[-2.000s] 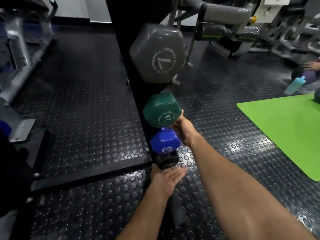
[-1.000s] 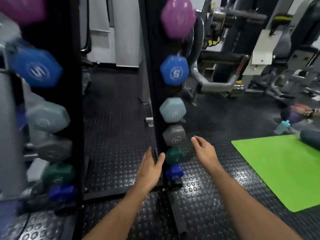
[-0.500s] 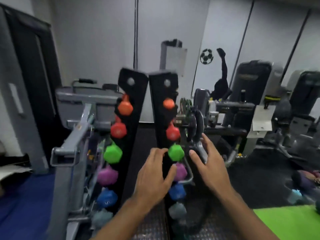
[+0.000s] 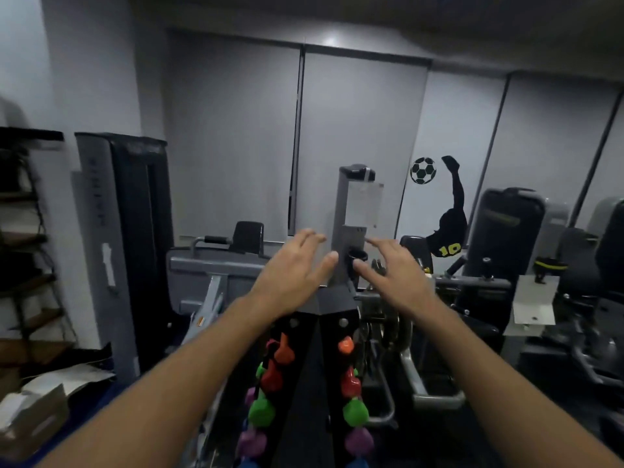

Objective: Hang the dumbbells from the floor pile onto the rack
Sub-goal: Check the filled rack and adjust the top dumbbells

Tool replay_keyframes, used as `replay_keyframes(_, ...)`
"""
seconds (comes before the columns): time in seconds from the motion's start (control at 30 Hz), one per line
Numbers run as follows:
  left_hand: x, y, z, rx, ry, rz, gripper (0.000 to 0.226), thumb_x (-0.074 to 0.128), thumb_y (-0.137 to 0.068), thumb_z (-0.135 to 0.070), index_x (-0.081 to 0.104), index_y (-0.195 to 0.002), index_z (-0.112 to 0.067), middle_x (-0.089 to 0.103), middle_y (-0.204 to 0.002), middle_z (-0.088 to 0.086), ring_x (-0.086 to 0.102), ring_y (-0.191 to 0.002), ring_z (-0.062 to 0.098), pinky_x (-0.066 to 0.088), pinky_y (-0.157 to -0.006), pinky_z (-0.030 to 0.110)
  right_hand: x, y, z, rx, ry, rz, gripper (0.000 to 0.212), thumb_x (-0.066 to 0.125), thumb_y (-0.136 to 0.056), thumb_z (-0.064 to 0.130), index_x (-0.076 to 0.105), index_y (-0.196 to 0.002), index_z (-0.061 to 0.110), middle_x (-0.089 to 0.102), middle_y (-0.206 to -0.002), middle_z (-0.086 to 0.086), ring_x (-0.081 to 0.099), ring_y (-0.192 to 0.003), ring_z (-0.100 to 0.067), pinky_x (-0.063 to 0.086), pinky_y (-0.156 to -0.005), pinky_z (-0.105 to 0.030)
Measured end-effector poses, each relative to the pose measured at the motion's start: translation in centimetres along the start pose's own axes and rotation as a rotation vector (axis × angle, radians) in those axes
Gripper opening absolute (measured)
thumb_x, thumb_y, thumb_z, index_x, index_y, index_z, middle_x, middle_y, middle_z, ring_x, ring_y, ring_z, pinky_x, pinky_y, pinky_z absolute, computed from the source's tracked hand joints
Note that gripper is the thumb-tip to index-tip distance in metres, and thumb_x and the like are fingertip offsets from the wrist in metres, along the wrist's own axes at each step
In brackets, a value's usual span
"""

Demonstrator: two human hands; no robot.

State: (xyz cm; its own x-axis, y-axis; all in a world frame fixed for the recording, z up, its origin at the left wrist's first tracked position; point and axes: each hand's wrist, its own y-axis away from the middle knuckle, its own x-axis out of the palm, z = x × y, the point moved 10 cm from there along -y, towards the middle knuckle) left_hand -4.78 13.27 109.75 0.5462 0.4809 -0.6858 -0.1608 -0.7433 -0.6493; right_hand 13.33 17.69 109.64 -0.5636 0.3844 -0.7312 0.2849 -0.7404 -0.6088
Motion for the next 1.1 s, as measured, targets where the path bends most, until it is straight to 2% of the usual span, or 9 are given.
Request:
replay_keyframes(0.07,-3.2,-2.7,0.2,-0.042,-0.010,0.019,0.066,0.036,-0.106,-0.059,0.045,-0.152,-0.013,0.041,-0.160,0.004,0.039,-0.148,0.021,0.031,-0.122,0.039,-2.3,-3.1,1.7,-0.017,0.010,0.014,0.066,0.054,-0.099,0.059,0.044,-0.154,0.023,0.051,-0.151,-0.004,0.047,-0.138,-0.020,0.037,-0.113,-0.036)
replay_keyframes(0.17,-6.7,-6.0,0.6,-0.108,-0.032,0.059,0.071,0.034,-0.106,-0.062,0.035,-0.160,-0.016,0.027,-0.170,0.007,0.026,-0.156,0.022,0.021,-0.126,0.041,-4.9,-6.6,3.7,-0.027,-0.009,0.034,0.066,0.053,-0.100,0.056,0.041,-0.156,0.022,0.048,-0.155,-0.005,0.045,-0.142,-0.022,0.036,-0.116,-0.040)
replay_keyframes(0.3,-8.4,-7.8,0.7,-0.152,-0.008,0.039,0.075,0.034,-0.104,-0.066,0.031,-0.162,-0.019,0.027,-0.170,0.005,0.025,-0.157,0.021,0.022,-0.127,0.043,-5.5,-7.9,5.4,-0.030,-0.013,0.079,0.069,0.054,-0.100,0.054,0.039,-0.157,0.020,0.043,-0.160,-0.006,0.040,-0.147,-0.023,0.031,-0.120,-0.039)
replay_keyframes(0.53,-2.4,-6.0,2.1,-0.236,0.038,0.179,0.077,0.038,-0.104,-0.064,0.026,-0.164,-0.017,0.029,-0.170,0.006,0.029,-0.155,0.023,0.026,-0.125,0.045,-1.5,-5.8,3.4,0.067,-0.072,0.181,0.070,0.059,-0.099,0.052,0.037,-0.158,0.022,0.042,-0.161,-0.005,0.040,-0.146,-0.023,0.033,-0.119,-0.041)
replay_keyframes(0.7,2.9,-4.3,3.6,-0.323,0.134,0.285,0.083,0.043,-0.100,-0.069,0.028,-0.163,-0.018,0.034,-0.167,0.007,0.036,-0.152,0.025,0.029,-0.125,0.046,1.9,-2.4,-1.5,0.221,-0.167,0.229,0.066,0.063,-0.098,0.045,0.043,-0.155,0.017,0.051,-0.154,-0.008,0.049,-0.140,-0.025,0.041,-0.117,-0.044)
replay_keyframes(0.8,6.2,-3.2,4.0,-0.353,0.106,0.361,0.086,0.045,-0.097,-0.072,0.030,-0.163,-0.019,0.037,-0.166,0.008,0.041,-0.149,0.027,0.034,-0.122,0.048,5.0,0.1,-5.0,0.355,-0.232,0.265,0.059,0.063,-0.100,0.036,0.047,-0.152,0.014,0.057,-0.147,-0.009,0.055,-0.134,-0.026,0.045,-0.111,-0.039)
replay_keyframes(0.97,9.8,-1.9,4.6,-0.405,0.071,0.441,0.065,0.047,-0.107,-0.049,0.034,-0.161,-0.016,0.043,-0.162,0.011,0.044,-0.146,0.026,0.035,-0.118,0.040,10.9,3.3,-11.8,0.575,-0.282,0.342,0.048,0.053,-0.095,0.008,0.057,-0.142,0.011,0.063,-0.138,-0.014,0.059,-0.128,-0.031,0.047,-0.109,-0.041)
replay_keyframes(1.1,11.2,-1.7,5.4,-0.426,-0.009,0.417,0.059,0.052,-0.106,-0.035,0.037,-0.159,-0.015,0.047,-0.159,0.010,0.048,-0.142,0.026,0.038,-0.116,0.039,15.9,5.1,-14.7,0.607,-0.291,0.460,0.048,0.056,-0.093,0.006,0.058,-0.141,0.007,0.061,-0.143,-0.014,0.056,-0.133,-0.032,0.046,-0.111,-0.040)
